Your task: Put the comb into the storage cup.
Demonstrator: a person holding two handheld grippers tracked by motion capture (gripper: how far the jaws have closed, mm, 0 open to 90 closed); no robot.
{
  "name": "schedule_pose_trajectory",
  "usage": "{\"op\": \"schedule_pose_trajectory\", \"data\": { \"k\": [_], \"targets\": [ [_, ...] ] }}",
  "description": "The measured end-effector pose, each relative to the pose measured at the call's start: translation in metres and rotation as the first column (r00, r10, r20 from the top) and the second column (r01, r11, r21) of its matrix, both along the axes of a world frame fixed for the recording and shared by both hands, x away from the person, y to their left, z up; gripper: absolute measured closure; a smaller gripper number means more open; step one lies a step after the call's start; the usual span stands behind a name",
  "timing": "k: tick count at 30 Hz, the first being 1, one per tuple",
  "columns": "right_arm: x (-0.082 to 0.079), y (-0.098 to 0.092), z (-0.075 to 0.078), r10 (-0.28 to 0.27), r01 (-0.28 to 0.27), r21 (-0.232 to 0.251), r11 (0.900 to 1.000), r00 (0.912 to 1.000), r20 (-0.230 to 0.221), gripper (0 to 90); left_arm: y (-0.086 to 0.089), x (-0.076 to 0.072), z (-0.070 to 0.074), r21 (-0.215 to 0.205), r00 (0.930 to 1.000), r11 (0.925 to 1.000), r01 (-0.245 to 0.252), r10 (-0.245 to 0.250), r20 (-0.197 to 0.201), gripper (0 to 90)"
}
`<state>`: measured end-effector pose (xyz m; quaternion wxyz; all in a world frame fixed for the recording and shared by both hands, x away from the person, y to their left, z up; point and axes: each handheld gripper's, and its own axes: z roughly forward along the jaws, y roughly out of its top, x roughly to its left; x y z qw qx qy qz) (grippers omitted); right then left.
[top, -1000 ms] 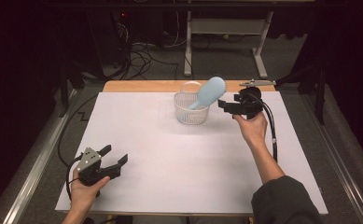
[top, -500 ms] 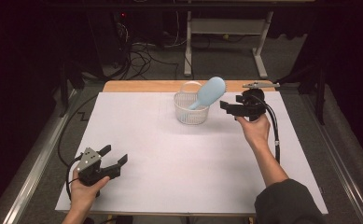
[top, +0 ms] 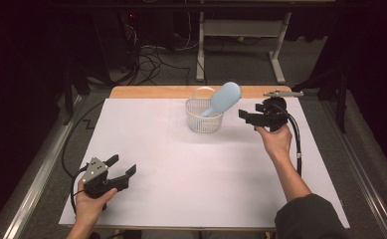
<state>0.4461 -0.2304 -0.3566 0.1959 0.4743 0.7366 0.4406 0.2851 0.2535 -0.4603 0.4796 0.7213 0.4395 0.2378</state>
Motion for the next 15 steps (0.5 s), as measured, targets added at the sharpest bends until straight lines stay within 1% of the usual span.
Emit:
{"op": "schedule_pose_trajectory", "data": {
  "k": [11,15],
  "targets": [
    [-0.0056,-0.0071,0.0007,-0.004,0.004,0.003,1.000,1.0000,0.008,27.0,0.0000,-0.0001,0.0000,-0.001,1.0000,1.0000,0.000,0.000,0.000,25.6],
    [-0.0072,-0.0104,-0.0002,-0.008,0.008,0.011,1.000,0.9999,0.009,27.1,-0.0001,-0.0001,0.0000,-0.002,1.0000,1.0000,-0.001,0.001,0.000,25.7]
  ]
}}
